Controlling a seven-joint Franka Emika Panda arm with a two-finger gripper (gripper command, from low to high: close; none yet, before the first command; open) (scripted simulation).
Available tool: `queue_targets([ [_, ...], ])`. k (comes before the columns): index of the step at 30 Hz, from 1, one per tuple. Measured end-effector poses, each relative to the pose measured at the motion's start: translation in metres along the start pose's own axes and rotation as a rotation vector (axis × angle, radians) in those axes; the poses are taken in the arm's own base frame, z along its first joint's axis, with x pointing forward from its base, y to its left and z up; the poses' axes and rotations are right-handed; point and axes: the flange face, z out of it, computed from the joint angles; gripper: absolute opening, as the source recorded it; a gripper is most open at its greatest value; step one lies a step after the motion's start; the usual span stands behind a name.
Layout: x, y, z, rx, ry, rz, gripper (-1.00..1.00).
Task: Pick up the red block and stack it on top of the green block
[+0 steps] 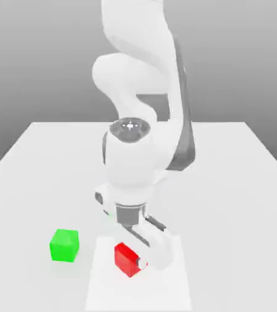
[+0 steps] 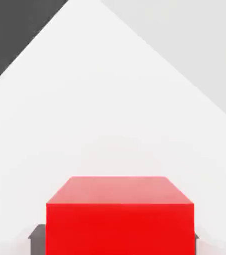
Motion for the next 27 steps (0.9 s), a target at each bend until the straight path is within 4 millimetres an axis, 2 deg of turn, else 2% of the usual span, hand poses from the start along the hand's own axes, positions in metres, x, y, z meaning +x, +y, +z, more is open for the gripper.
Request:
queue_targets([
  [3,0.003,0.002,-0.025,-0.002,-0.002,0.000,-1.00],
  [10,0.096,0.021,-0.054,-0.001,0.002,-0.139,-1.00],
  [15,0.148,0.045,-0.065,-0.003,-0.004,-0.282,-1.00],
  [19,0.156,0.047,-0.049,0.001,-0.008,-0.308,-1.00],
  [25,0.156,0.049,-0.009,-0.001,-0.006,-0.308,-1.00],
  [26,0.156,0.050,-0.003,-0.003,-0.005,-0.306,1.00],
  [27,0.156,0.050,-0.003,-0.003,-0.005,-0.306,1.00],
])
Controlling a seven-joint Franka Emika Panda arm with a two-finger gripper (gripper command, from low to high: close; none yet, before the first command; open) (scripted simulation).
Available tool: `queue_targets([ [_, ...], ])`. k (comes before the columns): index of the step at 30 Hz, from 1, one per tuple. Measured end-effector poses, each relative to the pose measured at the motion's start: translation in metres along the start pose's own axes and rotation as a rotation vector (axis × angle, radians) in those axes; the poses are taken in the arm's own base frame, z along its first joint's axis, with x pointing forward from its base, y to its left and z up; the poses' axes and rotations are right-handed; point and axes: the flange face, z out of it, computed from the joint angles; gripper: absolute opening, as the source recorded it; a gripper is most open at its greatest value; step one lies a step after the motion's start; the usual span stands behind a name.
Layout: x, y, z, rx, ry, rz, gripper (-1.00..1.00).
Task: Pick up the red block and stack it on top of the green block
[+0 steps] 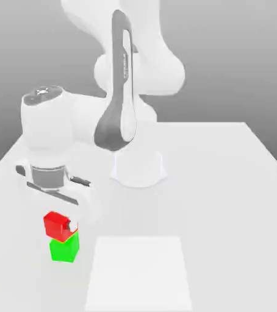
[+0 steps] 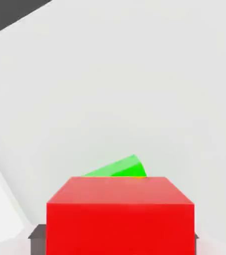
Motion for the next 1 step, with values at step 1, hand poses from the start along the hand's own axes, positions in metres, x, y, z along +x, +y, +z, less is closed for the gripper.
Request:
queue_targets([
  [1,0.0000,0.0000,0.0000,0.000,0.000,0.000,1.00],
])
